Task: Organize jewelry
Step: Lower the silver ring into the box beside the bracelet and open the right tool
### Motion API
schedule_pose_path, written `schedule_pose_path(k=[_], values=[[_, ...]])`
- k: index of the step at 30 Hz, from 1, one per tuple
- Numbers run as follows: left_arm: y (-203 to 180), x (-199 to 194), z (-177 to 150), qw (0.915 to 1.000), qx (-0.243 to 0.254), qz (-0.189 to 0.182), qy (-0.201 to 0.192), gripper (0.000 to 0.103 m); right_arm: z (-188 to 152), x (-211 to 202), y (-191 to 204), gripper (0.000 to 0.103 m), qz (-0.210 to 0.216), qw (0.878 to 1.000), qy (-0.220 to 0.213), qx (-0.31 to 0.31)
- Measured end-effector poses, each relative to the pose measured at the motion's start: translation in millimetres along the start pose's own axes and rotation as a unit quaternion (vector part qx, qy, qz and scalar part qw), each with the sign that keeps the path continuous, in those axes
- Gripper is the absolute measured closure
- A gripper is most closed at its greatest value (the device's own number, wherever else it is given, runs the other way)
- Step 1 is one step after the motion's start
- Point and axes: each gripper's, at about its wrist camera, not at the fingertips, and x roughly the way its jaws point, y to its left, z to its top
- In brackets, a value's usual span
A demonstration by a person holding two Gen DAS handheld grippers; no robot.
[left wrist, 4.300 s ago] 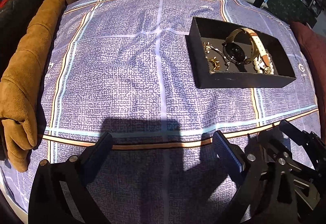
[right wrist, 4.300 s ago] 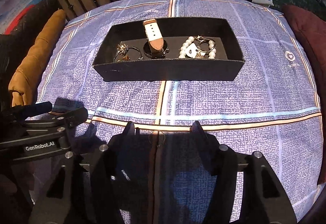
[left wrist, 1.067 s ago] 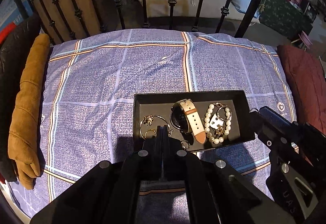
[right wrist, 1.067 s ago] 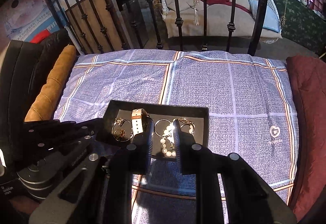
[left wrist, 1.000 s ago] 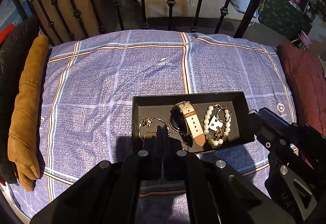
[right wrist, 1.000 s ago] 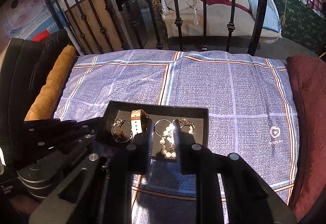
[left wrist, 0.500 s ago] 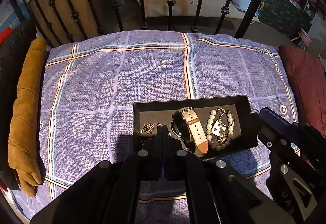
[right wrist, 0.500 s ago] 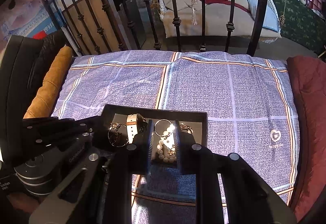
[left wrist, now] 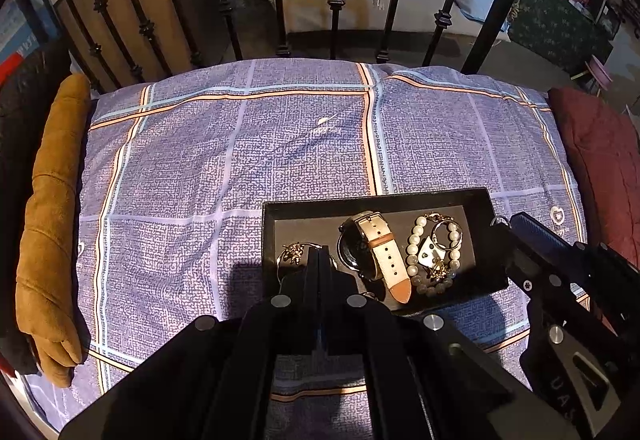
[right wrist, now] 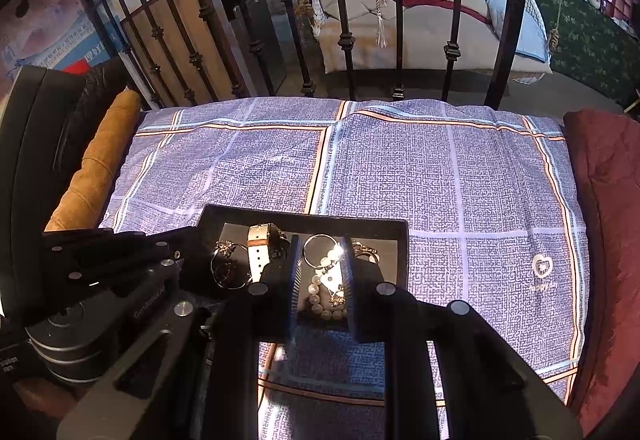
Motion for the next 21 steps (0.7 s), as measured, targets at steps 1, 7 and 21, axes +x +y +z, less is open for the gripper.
schedule_pose_path(k=[1,7,21], values=[[0.1,-0.1,0.2,1.0,-0.001,0.0,0.0,0.103,-0.1,0.1,0.0,0.083,0.0,1.0,0.0,0.0],[-0.8,-0.8,1.5,1.0,0.001,0.001,-0.001,0.103,-0.3,-0.8,-0.7,0.083,-0.001,1.0,-0.002,-0.001],[-1.4,0.3,0.9,1.0,-0.001,0.002,0.001,0.103,-1.9,-0.2,-0.7,0.083,-0.003,1.0,0.0,-0.001]])
